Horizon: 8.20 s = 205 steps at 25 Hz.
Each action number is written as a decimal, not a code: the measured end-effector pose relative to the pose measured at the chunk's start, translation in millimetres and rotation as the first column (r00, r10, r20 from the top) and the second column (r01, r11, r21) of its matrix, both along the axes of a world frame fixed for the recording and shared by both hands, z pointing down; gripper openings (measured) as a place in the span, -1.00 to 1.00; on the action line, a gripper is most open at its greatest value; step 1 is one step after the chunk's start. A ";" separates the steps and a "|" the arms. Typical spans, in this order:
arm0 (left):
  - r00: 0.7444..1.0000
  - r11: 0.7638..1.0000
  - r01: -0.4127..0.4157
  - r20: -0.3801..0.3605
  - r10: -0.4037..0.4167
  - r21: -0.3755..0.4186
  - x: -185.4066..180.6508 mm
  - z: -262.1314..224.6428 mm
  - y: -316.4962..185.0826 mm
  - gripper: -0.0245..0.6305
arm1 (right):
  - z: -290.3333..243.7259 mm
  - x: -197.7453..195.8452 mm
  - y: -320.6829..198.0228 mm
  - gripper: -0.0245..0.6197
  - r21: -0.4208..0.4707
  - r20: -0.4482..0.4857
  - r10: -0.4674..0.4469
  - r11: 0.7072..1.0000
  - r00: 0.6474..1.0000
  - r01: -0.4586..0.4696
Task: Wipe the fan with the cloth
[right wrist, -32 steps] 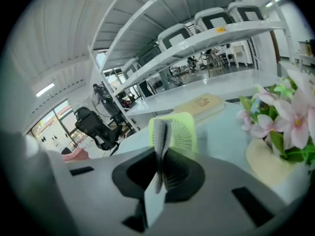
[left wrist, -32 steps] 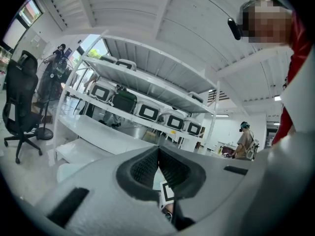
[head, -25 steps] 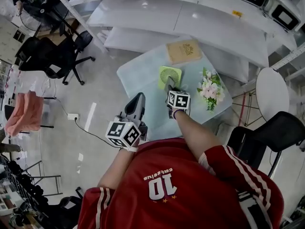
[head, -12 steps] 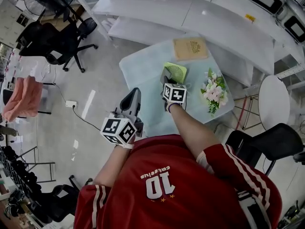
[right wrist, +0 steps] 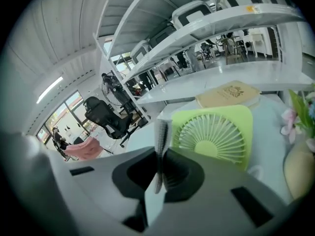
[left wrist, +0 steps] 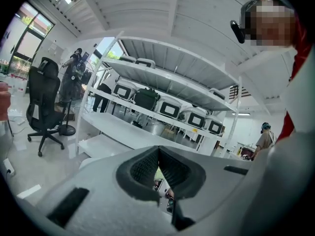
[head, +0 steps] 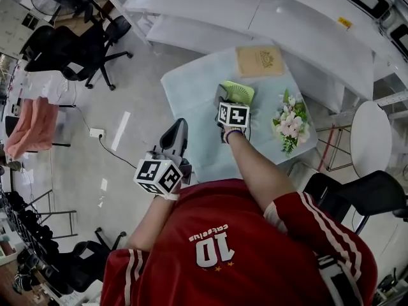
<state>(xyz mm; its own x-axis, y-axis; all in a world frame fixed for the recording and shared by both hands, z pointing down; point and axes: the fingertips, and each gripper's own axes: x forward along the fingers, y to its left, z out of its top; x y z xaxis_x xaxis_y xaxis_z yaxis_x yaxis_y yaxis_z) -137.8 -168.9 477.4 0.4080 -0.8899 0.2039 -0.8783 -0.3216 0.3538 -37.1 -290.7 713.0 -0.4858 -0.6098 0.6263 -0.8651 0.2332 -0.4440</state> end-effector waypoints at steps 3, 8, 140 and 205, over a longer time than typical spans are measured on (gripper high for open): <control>1.000 1.000 0.016 -0.005 -0.016 -0.012 -3.8 3.2 -0.8 -0.91 | 6.1 1.1 0.7 -0.87 -0.015 0.011 -0.002 1.000 1.000 0.002; 1.000 1.000 0.012 -0.001 -0.012 -0.022 -1.7 6.2 0.1 -0.91 | 15.1 5.1 1.2 -0.87 -0.026 0.001 0.001 1.000 1.000 -0.001; 0.991 0.991 -0.132 -0.023 0.132 0.006 26.8 -1.3 38.5 -0.91 | 34.3 71.6 79.6 -0.87 -0.005 -0.108 0.180 0.983 0.978 -0.182; 1.000 0.997 0.028 0.005 -0.027 -0.071 -19.1 20.3 8.8 -0.91 | 59.2 16.4 32.6 -0.87 -0.011 -0.118 0.034 0.999 0.992 -0.035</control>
<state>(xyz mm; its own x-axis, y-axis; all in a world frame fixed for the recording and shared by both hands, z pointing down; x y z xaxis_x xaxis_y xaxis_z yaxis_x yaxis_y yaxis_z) -156.8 -160.1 497.7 0.3827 -0.8840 0.2686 -0.8878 -0.2714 0.3717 -20.7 -258.1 772.2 -0.3871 -0.6164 0.6857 -0.9190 0.1973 -0.3414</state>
